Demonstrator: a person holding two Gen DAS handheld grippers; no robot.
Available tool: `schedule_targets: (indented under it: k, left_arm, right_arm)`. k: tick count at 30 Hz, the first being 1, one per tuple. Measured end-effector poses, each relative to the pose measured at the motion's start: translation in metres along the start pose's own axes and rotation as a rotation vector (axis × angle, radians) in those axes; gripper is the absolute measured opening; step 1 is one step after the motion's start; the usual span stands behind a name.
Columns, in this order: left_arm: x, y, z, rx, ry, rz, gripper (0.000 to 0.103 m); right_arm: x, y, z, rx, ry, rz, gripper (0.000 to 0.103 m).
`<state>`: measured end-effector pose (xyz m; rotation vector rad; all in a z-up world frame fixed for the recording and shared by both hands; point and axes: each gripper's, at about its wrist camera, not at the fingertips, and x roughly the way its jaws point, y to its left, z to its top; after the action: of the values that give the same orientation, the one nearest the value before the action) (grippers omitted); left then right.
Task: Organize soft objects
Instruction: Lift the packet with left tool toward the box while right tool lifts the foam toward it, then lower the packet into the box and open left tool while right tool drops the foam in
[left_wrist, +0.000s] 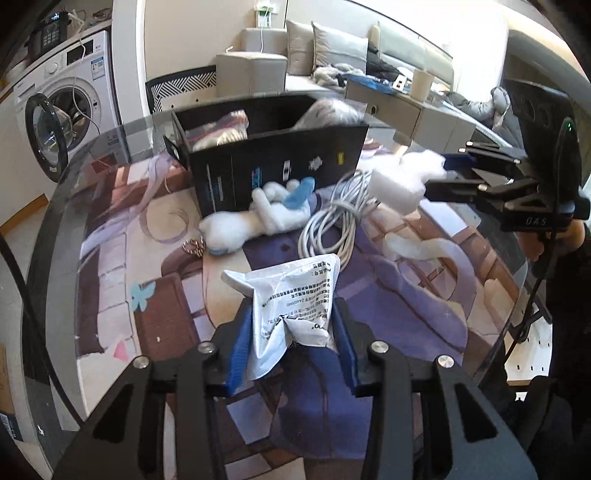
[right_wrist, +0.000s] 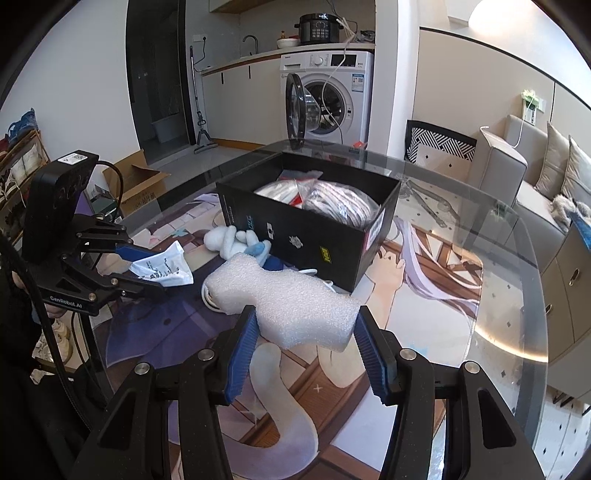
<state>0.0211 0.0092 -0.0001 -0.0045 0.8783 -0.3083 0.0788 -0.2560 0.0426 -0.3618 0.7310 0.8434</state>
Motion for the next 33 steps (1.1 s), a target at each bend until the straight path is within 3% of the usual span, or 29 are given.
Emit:
schedule_targets:
  k: [16,33]
  left_arm:
    - [-0.033,0.015,0.04,-0.069,-0.22,0.067,0.04]
    - [-0.007,0.023,0.091,-0.096,-0.311,0.16,0.042]
  right_arm:
    - [-0.024,-0.001,0.03,0.092,-0.153,-0.063,0.053]
    - [-0.005,-0.019,0.07,0.185,-0.195,-0.162,0.053]
